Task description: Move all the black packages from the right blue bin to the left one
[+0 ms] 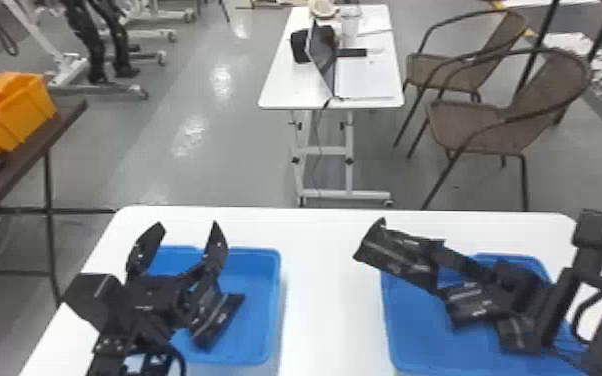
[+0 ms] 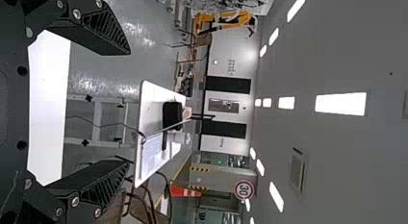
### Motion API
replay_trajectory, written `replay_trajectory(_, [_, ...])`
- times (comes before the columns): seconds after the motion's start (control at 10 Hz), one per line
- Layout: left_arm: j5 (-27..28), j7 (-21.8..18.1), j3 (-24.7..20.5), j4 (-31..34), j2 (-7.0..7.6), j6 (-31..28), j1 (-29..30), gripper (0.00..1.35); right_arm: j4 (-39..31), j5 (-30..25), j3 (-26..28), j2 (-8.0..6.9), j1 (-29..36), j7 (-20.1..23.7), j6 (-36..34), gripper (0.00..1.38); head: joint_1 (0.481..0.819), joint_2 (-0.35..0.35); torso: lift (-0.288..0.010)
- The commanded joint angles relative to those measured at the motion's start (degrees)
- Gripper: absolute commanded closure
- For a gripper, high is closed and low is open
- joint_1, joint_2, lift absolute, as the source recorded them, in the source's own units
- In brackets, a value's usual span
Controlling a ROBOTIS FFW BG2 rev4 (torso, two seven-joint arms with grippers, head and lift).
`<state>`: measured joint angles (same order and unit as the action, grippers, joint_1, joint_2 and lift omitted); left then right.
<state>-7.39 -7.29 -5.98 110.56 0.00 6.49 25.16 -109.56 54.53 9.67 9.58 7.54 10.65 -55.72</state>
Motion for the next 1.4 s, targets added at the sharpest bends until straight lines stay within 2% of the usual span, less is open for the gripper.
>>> replay_trajectory(0.0, [-1.9, 0.0, 0.2, 0.0, -0.15, -0.8, -0.9, 0.22, 5.8, -3.1, -3.8, 0.09, -4.9, 6.9, 1.4, 1.18, 0.695, 0.143, -0.042])
replay_trajectory(0.1, [-3.2, 0.0, 0.4, 0.0, -0.15, -1.0, -1.4, 0.22, 10.5, -6.9, -6.6, 0.09, -8.4, 13.4, 4.4, 1.18, 0.695, 0.161, -0.042])
replay_trajectory(0.3, [-7.5, 0.0, 1.8, 0.1, -0.15, -2.3, -2.9, 0.22, 20.4, -9.4, -12.5, 0.00, -14.7, 23.2, 10.2, 1.18, 0.695, 0.201, -0.042])
replay_trajectory(0.4, [-11.5, 0.0, 2.6, 0.2, 0.00, -3.0, -3.8, 0.22, 24.7, -9.8, -14.8, 0.00, -17.5, 26.5, 12.3, 1.18, 0.695, 0.212, -0.042])
replay_trajectory(0.5, [-17.7, 0.0, 3.9, 0.3, 1.14, -5.1, -5.0, 0.22, 28.5, -10.1, -16.6, -0.35, -19.9, 29.5, 14.3, 1.18, 0.695, 0.216, -0.042])
replay_trajectory(0.7, [-29.6, 0.0, 6.4, 0.2, 3.78, -8.3, -6.9, 0.22, 31.6, -10.3, -19.2, -1.31, -23.4, 31.4, 16.7, 1.18, 0.695, 0.215, -0.042])
replay_trajectory(0.8, [-32.7, 0.0, 6.9, 0.1, 4.31, -9.6, -7.1, 0.22, 32.3, -10.3, -20.0, -1.67, -24.7, 31.8, 17.5, 1.18, 0.695, 0.210, -0.042])
replay_trajectory(1.0, [-37.5, -0.2, 8.3, -0.6, 4.04, -11.2, -7.8, 0.23, 32.7, -10.1, -20.1, -2.46, -26.1, 31.9, 18.6, 1.18, 0.695, 0.205, -0.042])
replay_trajectory(1.3, [-38.4, -3.2, 9.8, -1.7, 4.04, -13.4, -10.2, 0.23, 33.4, -9.1, -21.3, -3.16, -27.1, 31.8, 19.4, 1.18, 0.695, 0.178, -0.042])
